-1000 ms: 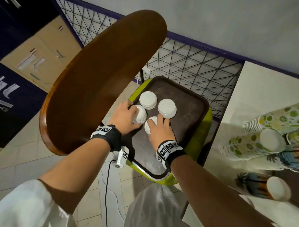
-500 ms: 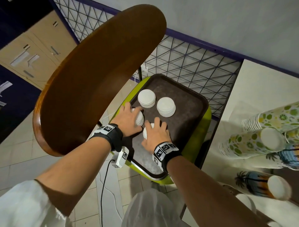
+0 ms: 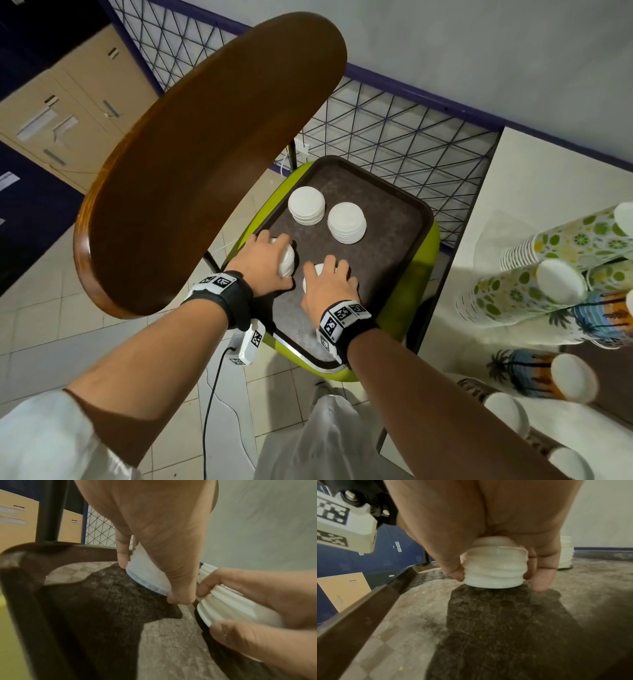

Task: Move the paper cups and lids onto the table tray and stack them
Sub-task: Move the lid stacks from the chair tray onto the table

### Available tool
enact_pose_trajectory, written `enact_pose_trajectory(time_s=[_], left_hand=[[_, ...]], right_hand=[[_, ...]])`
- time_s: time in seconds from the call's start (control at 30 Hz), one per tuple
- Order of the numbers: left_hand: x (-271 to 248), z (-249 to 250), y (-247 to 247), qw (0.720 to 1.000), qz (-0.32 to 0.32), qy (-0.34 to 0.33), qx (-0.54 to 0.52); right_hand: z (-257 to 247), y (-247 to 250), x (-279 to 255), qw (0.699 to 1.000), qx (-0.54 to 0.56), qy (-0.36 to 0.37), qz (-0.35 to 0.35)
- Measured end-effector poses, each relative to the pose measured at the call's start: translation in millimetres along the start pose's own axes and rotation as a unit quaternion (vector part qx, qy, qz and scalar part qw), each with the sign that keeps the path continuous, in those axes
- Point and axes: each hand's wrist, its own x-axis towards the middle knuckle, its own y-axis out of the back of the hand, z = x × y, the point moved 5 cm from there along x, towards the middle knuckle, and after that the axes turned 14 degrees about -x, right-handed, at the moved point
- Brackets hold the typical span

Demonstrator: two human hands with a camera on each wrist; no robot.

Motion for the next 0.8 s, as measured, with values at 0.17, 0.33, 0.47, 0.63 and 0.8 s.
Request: enact_pose_trajectory(time_s=[0.17,0.33,0.47,0.63,0.8], left_hand=[[-20.3,14.6,22.7,0.999,0.025,0.016,-0.029],[-58.3,49.1,67.7,0.996,0.07,0.005,-0.06],[-107.6,106.9,100.4,0.994,0.087,-0.054,-0.046],[-164.2,191.6,118.7,0.988,0.08,-0.131,-0.016],[-205.3,299.1,92.8,0.976,0.042,-0.214,0.02]], right_hand=[[13.1,25.9,-12.1,0.999,0.033,-0.029,-0.01],[35.6,86.5,-36.7,0.995,0.088,-0.041,-0.012],[70.4,140.7,-89.1,0.994,0.097,-0.034,0.038],[140.9,188.6,-168.6,0.99,0.113,-0.039,0.081],[232.1,181.8,-250.7,0.987,0.092,-0.1,0.09]])
